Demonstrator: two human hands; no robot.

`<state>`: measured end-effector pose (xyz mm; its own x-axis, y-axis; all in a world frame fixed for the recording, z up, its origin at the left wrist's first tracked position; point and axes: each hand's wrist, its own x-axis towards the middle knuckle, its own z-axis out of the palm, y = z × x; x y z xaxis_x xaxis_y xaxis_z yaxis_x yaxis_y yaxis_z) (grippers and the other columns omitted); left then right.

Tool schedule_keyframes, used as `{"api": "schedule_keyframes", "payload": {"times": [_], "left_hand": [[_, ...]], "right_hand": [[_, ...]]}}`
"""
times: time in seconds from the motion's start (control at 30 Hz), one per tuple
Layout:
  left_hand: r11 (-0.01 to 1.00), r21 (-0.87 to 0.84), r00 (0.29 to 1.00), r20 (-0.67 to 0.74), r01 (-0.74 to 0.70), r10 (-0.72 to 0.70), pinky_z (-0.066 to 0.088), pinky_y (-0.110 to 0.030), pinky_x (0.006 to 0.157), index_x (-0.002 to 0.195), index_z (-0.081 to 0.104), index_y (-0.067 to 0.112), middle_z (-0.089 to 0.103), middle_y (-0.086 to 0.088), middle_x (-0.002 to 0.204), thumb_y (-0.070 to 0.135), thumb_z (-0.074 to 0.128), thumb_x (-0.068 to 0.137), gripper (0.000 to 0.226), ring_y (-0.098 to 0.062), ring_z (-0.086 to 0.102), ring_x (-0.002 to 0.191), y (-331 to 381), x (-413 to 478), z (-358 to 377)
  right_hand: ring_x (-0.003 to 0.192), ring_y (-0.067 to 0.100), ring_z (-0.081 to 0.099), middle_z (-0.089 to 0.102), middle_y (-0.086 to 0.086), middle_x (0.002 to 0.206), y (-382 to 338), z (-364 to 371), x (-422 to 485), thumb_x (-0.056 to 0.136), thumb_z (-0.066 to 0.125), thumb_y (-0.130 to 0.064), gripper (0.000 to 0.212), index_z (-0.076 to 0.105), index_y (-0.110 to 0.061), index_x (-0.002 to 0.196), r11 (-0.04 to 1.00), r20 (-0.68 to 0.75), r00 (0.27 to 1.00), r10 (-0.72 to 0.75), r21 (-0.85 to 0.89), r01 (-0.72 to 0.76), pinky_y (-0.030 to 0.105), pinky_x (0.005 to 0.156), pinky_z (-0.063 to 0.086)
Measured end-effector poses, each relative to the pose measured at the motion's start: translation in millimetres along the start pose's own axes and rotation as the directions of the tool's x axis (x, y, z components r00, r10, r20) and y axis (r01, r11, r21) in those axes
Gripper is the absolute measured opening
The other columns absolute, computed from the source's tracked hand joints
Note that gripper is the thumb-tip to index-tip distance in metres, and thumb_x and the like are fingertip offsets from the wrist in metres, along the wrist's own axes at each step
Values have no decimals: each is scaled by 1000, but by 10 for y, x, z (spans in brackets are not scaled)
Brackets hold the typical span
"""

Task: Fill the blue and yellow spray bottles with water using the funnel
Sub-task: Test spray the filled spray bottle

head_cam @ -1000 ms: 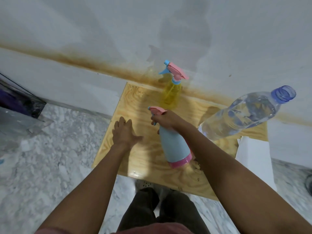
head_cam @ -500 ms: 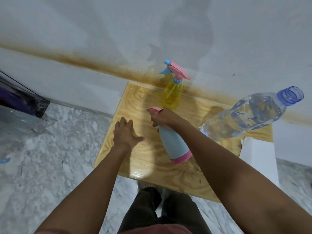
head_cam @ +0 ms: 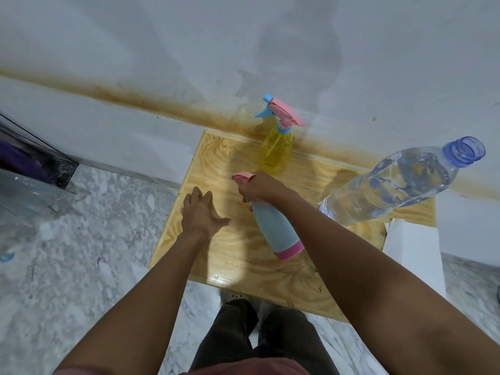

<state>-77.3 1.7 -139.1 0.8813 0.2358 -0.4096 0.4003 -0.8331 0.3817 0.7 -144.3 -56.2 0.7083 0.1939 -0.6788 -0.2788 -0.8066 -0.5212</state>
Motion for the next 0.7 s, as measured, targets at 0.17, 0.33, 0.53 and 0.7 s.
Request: {"api": "schedule_keyframes", "payload": {"times": [0.17, 0.33, 0.53, 0.7], "left_hand": [[1000, -3, 1000, -1, -2, 2, 23, -47, 118, 149, 36, 16, 14, -11, 162, 55, 83, 67, 102, -31, 11, 149, -30, 21, 25], [1000, 7, 1000, -2, -6, 6, 23, -48, 119, 150, 36, 16, 14, -11, 162, 55, 83, 68, 102, -32, 12, 149, -28, 30, 34], [1000, 12, 1000, 4, 3, -3, 21, -49, 120, 151, 34, 17, 12, -12, 163, 57, 82, 67, 105, -33, 9, 150, -48, 54, 51], [1000, 22, 1000, 1, 1, -1, 21, -48, 120, 151, 33, 17, 12, -12, 164, 57, 82, 68, 104, -33, 9, 150, -51, 57, 53]], "right_hand": [[79, 27, 74, 72, 6, 91, -21, -23, -85, 86, 45, -27, 36, 59, -36, 117, 1000, 13, 1000, 0, 16, 0, 40, 84, 59], [90, 29, 70, 71, 6, 101, -5, 28, -38, 74, 42, -44, 59, 60, -20, 126, 999, 6, 1000, 16, -30, -16, 45, 91, 56], [87, 27, 71, 72, 4, 94, 16, 17, -109, 85, 47, -29, 42, 62, -31, 124, 1000, -9, 1000, 10, 24, -9, 41, 89, 57], [94, 31, 70, 71, 8, 108, 31, 50, -89, 85, 47, -43, 46, 58, -11, 116, 1000, -49, 999, 24, 17, -23, 45, 92, 55]]}}
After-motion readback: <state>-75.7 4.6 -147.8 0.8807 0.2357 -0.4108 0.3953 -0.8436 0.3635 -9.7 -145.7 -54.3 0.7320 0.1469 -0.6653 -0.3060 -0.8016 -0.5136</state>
